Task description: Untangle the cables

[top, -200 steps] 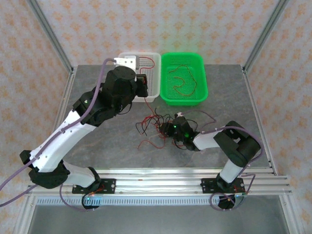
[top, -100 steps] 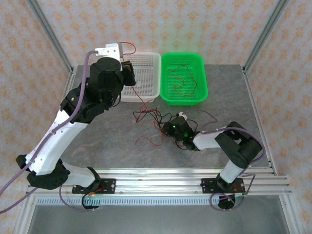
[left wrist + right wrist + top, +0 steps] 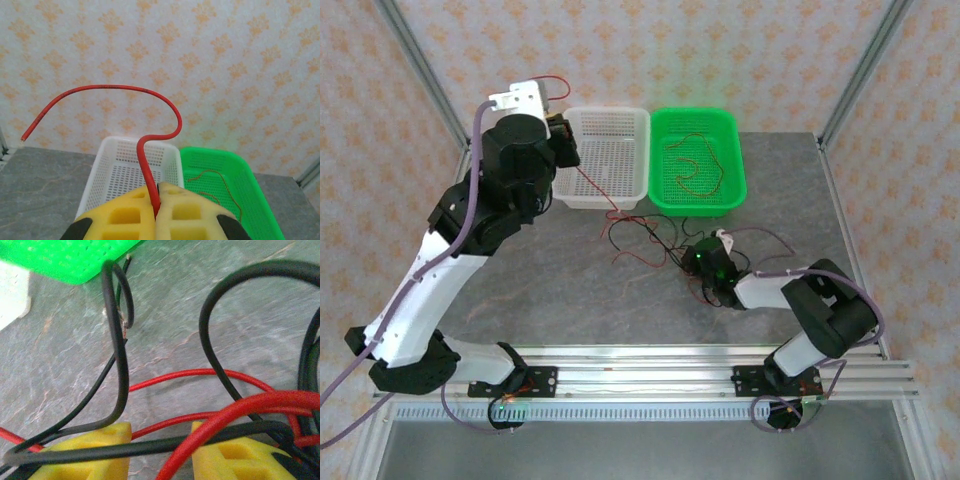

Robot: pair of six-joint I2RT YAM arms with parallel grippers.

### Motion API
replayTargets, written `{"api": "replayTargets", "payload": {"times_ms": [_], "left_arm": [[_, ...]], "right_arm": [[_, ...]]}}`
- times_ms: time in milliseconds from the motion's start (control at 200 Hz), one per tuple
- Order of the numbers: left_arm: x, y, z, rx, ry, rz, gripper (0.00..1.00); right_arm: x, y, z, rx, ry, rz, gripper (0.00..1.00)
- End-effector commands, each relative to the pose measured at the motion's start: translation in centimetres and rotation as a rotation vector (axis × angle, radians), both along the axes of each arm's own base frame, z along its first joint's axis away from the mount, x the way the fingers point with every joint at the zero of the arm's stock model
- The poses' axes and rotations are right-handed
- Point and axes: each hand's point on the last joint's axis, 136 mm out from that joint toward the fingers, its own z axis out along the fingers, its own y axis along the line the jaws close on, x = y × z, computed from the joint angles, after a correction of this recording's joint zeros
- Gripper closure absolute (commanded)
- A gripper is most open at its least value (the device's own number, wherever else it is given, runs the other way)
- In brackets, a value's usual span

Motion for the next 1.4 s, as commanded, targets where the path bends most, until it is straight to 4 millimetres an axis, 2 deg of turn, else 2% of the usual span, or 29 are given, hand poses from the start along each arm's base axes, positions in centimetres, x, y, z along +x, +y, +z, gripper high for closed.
{"api": "replayTargets", "payload": {"times_ms": [0, 155, 305, 440, 531, 656, 721, 736, 786, 846, 956, 1046, 1191, 1241, 1291, 1326, 1341, 1396], "left_arm": [[-1.6, 2.9, 3.7, -0.040, -0.103, 0.077, 1.00], [-2.1, 3.8, 3.8, -0.039, -0.108, 0.103, 1.00], [-2.1, 3.8, 3.1, -0.039, -0.099, 0.099, 1.00], [-1.7, 2.6, 1.5, -0.049, -0.070, 0.049, 1.00], [-1.3, 1.6, -0.2, -0.060, -0.040, 0.008, 1.00], [-0.5, -0.1, -3.7, -0.072, 0.011, -0.044, 1.00], [0.0, -0.8, -5.5, -0.080, 0.035, -0.064, 1.00], [0.1, -1.0, -6.0, -0.080, 0.041, -0.067, 1.00], [0.4, -1.6, -7.2, -0.091, 0.055, -0.081, 1.00], [0.6, -2.2, -8.2, -0.105, 0.065, -0.098, 1.00], [0.9, -2.7, -9.1, -0.120, 0.073, -0.109, 1.00], [1.0, -2.7, -9.0, -0.121, 0.072, -0.109, 1.00], [0.7, -2.7, -7.9, -0.129, 0.058, -0.121, 1.00], [0.6, -2.7, -7.6, -0.133, 0.056, -0.125, 1.00], [0.4, -2.8, -7.4, -0.140, 0.058, -0.138, 1.00], [0.3, -3.0, -7.2, -0.146, 0.057, -0.152, 1.00], [0.2, -3.1, -7.1, -0.149, 0.057, -0.161, 1.00], [0.0, -3.4, -6.9, -0.152, 0.060, -0.185, 1.00]], "right_arm": [[-5.3, -6.1, -6.1, -0.239, 0.241, -0.068, 0.63], [-5.5, -6.3, -6.0, -0.234, 0.251, -0.086, 0.63], [-5.2, -6.3, -4.3, -0.219, 0.217, -0.092, 0.63], [-4.3, -5.1, -0.8, -0.199, 0.148, -0.025, 0.60], [-3.8, -4.1, 1.9, -0.204, 0.113, 0.053, 0.52], [-3.5, -3.7, 5.5, -0.243, 0.082, 0.122, 0.43], [-3.4, -3.8, 6.4, -0.264, 0.086, 0.127, 0.41], [-3.3, -3.8, 7.5, -0.252, 0.062, 0.123, 0.40], [-3.2, -3.5, 8.8, -0.227, 0.041, 0.124, 0.39], [-3.1, -2.2, 10.3, -0.163, 0.009, 0.163, 0.36], [-3.6, 1.9, 13.6, -0.087, -0.111, 0.356, 0.33], [-4.5, 4.9, 15.9, -0.179, -0.242, 0.545, 0.31], [-4.2, 7.5, 18.3, -0.332, -0.450, 0.724, 0.30], [-3.6, 8.1, 19.2, -0.332, -0.513, 0.727, 0.28], [-2.4, 8.5, 20.4, -0.296, -0.529, 0.680, 0.19], [-1.5, 8.8, 21.4, -0.244, -0.511, 0.649, 0.19], [-1.0, 9.0, 21.0, -0.225, -0.476, 0.635, 0.19], [1.0, 9.6, 21.4, -0.133, -0.371, 0.560, 0.20]]}}
